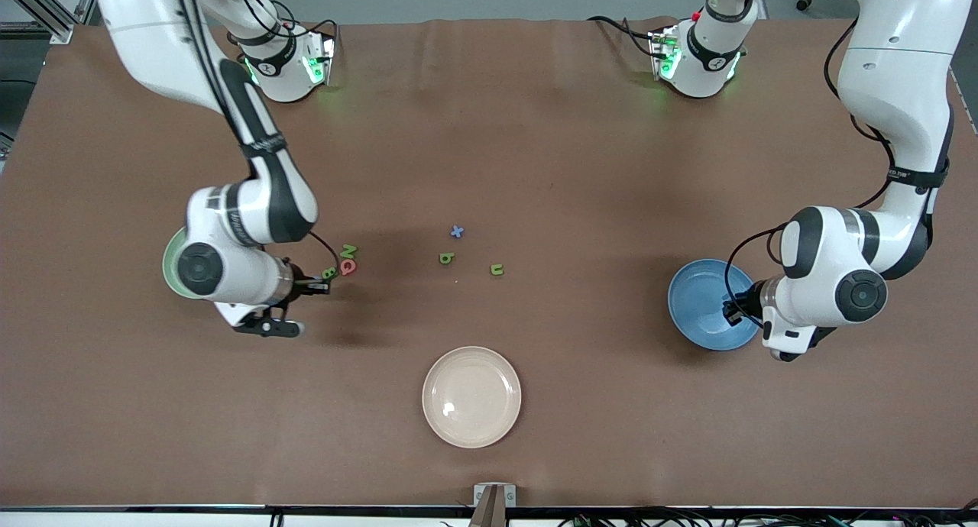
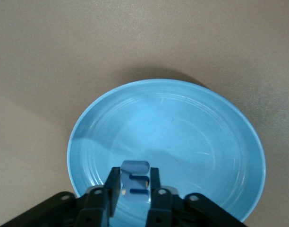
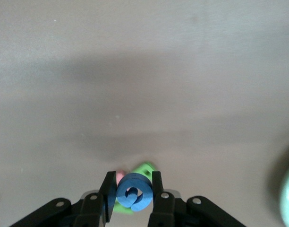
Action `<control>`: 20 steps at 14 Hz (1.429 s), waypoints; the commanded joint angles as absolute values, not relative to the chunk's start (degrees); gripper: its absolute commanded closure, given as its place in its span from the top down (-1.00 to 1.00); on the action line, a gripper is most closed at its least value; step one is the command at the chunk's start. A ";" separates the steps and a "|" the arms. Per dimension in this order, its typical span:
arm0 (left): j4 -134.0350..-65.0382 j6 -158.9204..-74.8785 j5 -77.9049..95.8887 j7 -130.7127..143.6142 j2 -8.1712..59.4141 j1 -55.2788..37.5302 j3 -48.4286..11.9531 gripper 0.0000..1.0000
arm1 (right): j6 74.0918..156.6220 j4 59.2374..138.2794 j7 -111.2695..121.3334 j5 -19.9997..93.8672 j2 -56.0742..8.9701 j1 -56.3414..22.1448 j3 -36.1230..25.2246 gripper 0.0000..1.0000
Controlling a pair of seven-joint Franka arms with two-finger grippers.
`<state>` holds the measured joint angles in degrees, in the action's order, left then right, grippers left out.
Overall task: Sort upper and lower case letters into plates
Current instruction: 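Carry E to the blue plate while the right gripper carries letter to green plate, then move the left gripper to green n while the right gripper withdraws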
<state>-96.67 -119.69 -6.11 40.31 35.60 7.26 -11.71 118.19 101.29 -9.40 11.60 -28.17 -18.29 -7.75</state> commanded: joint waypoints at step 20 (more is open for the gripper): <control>-86.32 -130.08 -19.25 58.71 44.46 -18.19 -23.82 0.61 | 142.55 133.23 23.91 1.32 -12.74 6.85 -6.86 -0.73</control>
<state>-90.05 -129.78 -18.06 58.72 41.76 -16.64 -24.14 139.55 130.41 22.80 2.03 -13.11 5.24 -7.95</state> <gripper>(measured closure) 0.185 0.652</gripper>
